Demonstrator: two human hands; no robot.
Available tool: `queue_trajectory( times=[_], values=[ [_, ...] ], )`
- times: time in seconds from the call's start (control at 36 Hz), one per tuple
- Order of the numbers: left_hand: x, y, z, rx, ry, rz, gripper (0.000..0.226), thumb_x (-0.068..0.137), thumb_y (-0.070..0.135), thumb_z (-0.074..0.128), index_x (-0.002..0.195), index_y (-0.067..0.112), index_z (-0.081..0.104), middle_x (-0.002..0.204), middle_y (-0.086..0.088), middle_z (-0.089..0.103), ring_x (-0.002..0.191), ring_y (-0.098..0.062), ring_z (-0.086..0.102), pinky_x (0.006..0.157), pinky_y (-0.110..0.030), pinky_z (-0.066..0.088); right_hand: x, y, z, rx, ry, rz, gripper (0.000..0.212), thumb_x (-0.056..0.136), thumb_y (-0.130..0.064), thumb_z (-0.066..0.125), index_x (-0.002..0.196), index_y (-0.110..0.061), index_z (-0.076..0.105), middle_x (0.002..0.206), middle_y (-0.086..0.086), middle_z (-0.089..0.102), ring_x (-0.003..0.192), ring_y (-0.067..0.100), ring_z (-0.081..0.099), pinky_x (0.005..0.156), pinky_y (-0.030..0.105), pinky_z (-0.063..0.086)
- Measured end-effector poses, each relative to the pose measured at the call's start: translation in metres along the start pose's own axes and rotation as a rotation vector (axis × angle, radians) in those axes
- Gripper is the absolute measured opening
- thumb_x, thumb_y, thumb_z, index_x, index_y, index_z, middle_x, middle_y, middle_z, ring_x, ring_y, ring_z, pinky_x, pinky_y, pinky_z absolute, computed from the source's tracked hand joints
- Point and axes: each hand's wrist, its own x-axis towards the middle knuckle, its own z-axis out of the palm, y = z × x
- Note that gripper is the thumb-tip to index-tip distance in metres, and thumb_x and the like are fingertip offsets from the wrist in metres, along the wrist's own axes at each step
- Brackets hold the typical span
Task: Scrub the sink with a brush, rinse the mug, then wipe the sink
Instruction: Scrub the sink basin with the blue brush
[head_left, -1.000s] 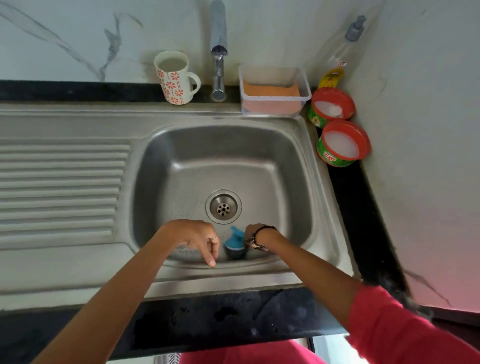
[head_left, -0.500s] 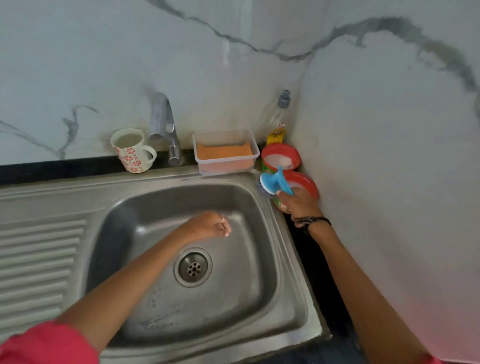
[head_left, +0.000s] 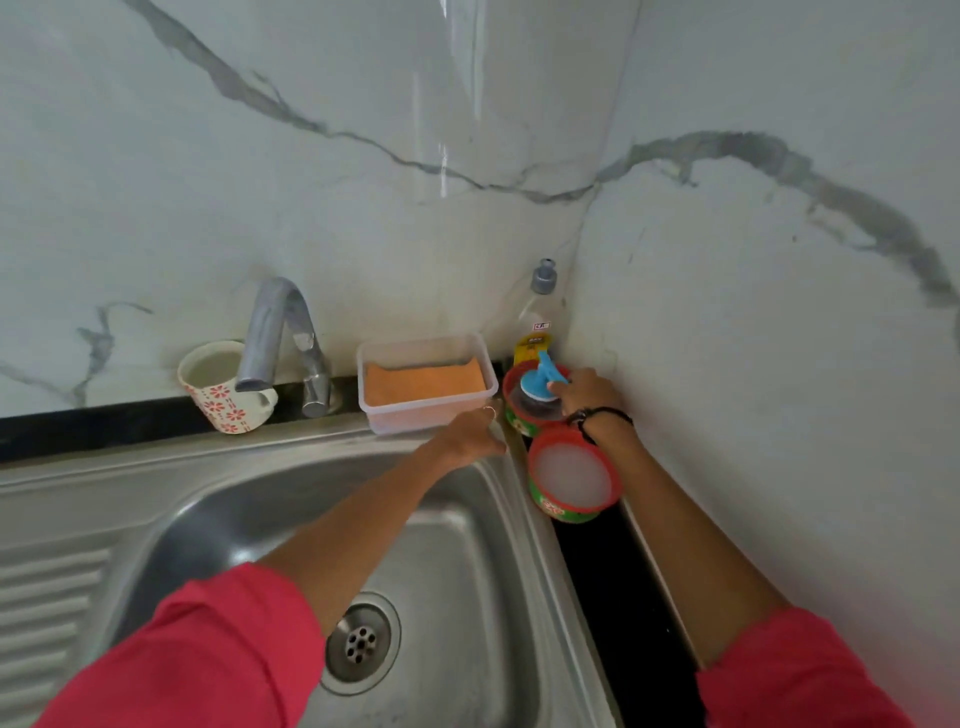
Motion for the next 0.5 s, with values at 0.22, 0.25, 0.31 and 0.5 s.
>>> queue_trajectory(
  times=[0.22,0.25,0.31,0.5],
  values=[
    [0.013,-0.006,0.008,0.151,-0.057,0.073,0.066,0.084,0.001,0.06,0.143,0.004,0.031,0.145,-0.014,0.038,0.128,-0.028,0.042,0.098,-0.026,0.034,0.016,-0.013,0.007,-0.182,0.026,-0.025,0.038,0.096,-0.026,0.048,0.125,-0.001,0.053,0.127,0.018,0.057,0.117,0.032,0.054,0.091,0.034,0.044],
    [0.014,-0.006,0.009,0.177,-0.061,0.082,0.068,0.085,0.0,0.059,0.145,0.004,0.028,0.147,-0.014,0.035,0.129,-0.028,0.041,0.098,-0.025,0.032,0.017,-0.016,0.008,-0.185,0.039,-0.035,0.037,0.096,-0.026,0.048,0.123,-0.002,0.054,0.126,0.018,0.057,0.116,0.032,0.054,0.091,0.034,0.044],
    [0.012,-0.005,0.01,0.203,-0.057,0.107,0.069,0.084,-0.002,0.058,0.145,0.002,0.025,0.148,-0.014,0.031,0.131,-0.028,0.038,0.096,-0.022,0.03,0.018,-0.018,0.011,-0.19,0.053,-0.037,0.036,0.096,-0.025,0.048,0.122,-0.002,0.054,0.124,0.017,0.058,0.115,0.032,0.055,0.09,0.034,0.044],
    [0.008,-0.011,0.012,0.228,-0.065,0.135,0.082,0.083,0.0,0.06,0.149,0.004,0.011,0.156,-0.012,0.014,0.141,-0.025,0.022,0.112,-0.028,0.023,0.012,-0.015,0.014,-0.224,0.024,0.008,0.042,0.094,-0.022,0.051,0.131,-0.002,0.045,0.132,0.016,0.051,0.121,0.031,0.051,0.096,0.036,0.042]
  ],
)
